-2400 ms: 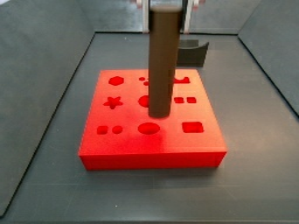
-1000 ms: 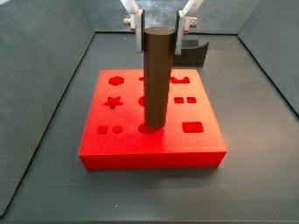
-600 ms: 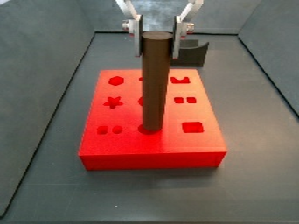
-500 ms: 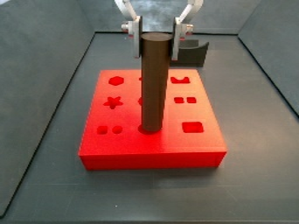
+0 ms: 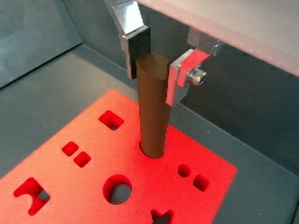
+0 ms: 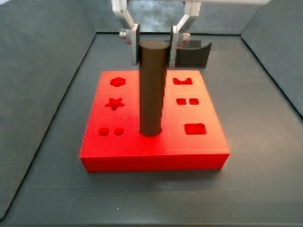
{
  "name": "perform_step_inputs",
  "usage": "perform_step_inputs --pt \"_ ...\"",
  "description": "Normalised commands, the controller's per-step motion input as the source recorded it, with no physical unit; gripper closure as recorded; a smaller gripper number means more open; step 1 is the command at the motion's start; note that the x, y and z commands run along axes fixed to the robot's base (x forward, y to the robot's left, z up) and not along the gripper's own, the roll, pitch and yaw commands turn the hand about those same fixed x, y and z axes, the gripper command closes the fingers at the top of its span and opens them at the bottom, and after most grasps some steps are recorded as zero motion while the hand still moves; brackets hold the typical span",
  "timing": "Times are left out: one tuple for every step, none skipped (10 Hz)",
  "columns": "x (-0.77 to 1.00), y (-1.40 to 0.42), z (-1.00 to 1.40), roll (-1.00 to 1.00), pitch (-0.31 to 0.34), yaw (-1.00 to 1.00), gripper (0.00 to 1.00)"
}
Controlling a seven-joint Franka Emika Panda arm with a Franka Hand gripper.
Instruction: Insert the oval object.
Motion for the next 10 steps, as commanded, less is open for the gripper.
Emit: perform_step_inputs --pt "0.0 -0.11 -0.19 0.05 -0.027 0.0 1.0" --pt "0.0 -0.07 -0.19 0.04 -0.017 0.0 1.0" --pt "0.0 -0.04 -0.23 0.02 -0.026 0.0 1.0" --pt "0.02 -0.01 -0.32 0.0 -0.036 0.0 1.0" --pt "0.05 0.0 -0.41 0.0 -0.054 0.0 1.0" --pt "0.05 0.0 -0.47 0.0 -0.059 0.0 1.0" --pt "0.05 0.0 -0.5 0.0 -0.063 0.0 1.0" --pt "0.07 -0.02 -0.5 0.0 -0.064 0.0 1.0" --pt "0.07 -0.04 -0.48 0.0 -0.069 0.0 1.0" --pt "0.04 -0.04 -0.42 0.0 -0.057 0.0 1.0"
